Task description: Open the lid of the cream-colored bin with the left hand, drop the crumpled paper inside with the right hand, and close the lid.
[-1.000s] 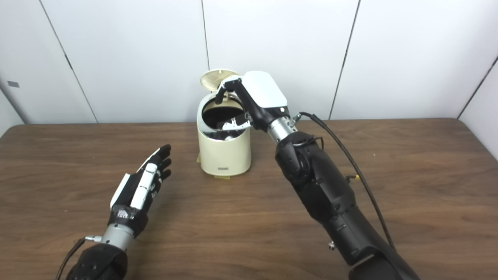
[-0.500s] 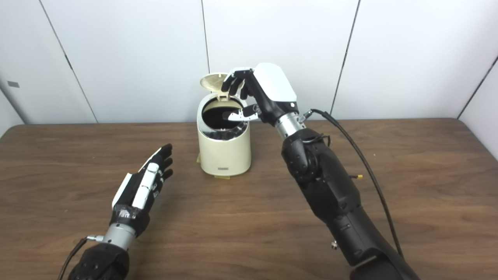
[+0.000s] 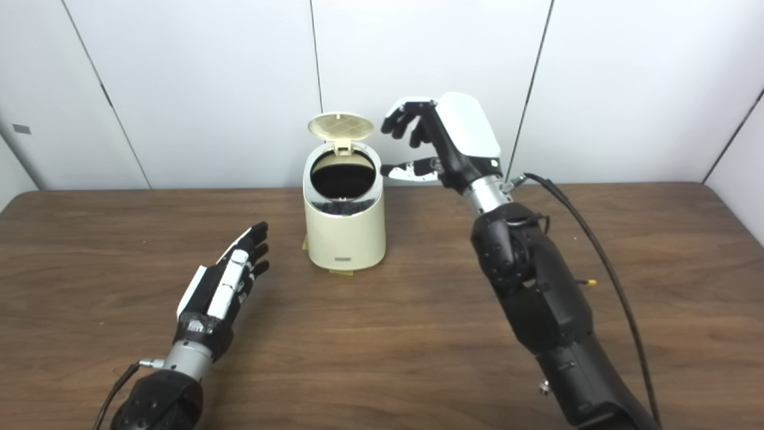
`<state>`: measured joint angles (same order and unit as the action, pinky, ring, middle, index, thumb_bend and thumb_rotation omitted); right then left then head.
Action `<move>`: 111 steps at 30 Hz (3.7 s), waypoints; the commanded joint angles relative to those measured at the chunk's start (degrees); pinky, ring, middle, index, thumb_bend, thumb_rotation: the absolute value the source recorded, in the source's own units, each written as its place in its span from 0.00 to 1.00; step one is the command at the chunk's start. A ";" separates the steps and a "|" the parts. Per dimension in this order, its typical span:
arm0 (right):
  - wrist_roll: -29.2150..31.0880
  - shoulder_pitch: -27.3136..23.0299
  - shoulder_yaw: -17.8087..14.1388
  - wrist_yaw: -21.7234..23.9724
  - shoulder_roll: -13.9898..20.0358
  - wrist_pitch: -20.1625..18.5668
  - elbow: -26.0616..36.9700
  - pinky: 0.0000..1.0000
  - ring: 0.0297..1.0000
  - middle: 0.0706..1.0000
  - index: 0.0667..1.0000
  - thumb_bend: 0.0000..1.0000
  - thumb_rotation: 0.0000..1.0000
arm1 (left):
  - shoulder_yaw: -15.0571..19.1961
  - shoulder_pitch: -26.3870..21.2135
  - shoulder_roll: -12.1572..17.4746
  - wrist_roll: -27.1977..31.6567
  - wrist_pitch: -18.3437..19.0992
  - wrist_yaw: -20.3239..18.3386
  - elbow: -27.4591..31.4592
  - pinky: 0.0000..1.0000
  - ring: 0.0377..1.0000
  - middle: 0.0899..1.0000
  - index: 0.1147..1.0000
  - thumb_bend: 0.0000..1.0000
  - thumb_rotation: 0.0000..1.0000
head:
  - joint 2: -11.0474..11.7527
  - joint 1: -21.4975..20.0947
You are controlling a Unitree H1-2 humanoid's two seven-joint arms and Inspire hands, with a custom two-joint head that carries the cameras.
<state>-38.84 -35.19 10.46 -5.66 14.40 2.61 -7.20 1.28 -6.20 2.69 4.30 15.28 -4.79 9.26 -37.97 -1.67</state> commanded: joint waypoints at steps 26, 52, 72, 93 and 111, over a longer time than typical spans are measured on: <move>42.27 23.61 -19.51 8.84 -13.92 -26.76 22.03 0.95 0.95 0.90 0.81 0.60 0.92 | 4.34 -24.28 5.28 2.15 7.39 0.12 -9.13 0.98 1.00 1.00 0.98 0.56 0.88 | 0.33 -0.49; 43.71 30.22 -17.24 2.46 -19.22 -13.58 15.24 0.98 0.95 0.88 0.90 0.54 1.00 | -6.77 -39.32 10.72 -7.43 2.18 -4.39 -21.50 1.00 0.99 0.95 0.87 0.51 1.00 | 3.07 0.77; 41.00 31.03 -13.99 1.22 -18.87 -14.10 13.34 0.95 0.90 0.82 0.94 0.50 1.00 | -22.63 -40.43 16.58 -34.65 -9.80 -5.20 -18.42 0.93 1.00 0.98 0.74 0.63 1.00 | 2.40 0.19; 39.49 31.22 -13.10 0.22 -18.09 -15.34 14.64 0.93 0.90 0.82 0.95 0.51 1.00 | -26.42 -37.79 19.91 -50.42 -15.95 -8.53 -13.11 1.00 1.00 0.94 0.71 0.63 1.00 | 0.66 -0.37; 39.52 31.14 -13.96 0.36 -16.17 -19.56 18.21 0.93 0.91 0.82 0.94 0.52 1.00 | -26.78 -32.05 18.76 -58.05 -13.97 -14.13 -8.27 1.00 1.00 0.95 0.75 0.64 1.00 | -1.77 -0.74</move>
<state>0.88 -3.65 -3.35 -5.29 -1.98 -16.43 9.54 -25.67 -37.57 21.30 -52.69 0.99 -18.47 -0.30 -39.55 -2.29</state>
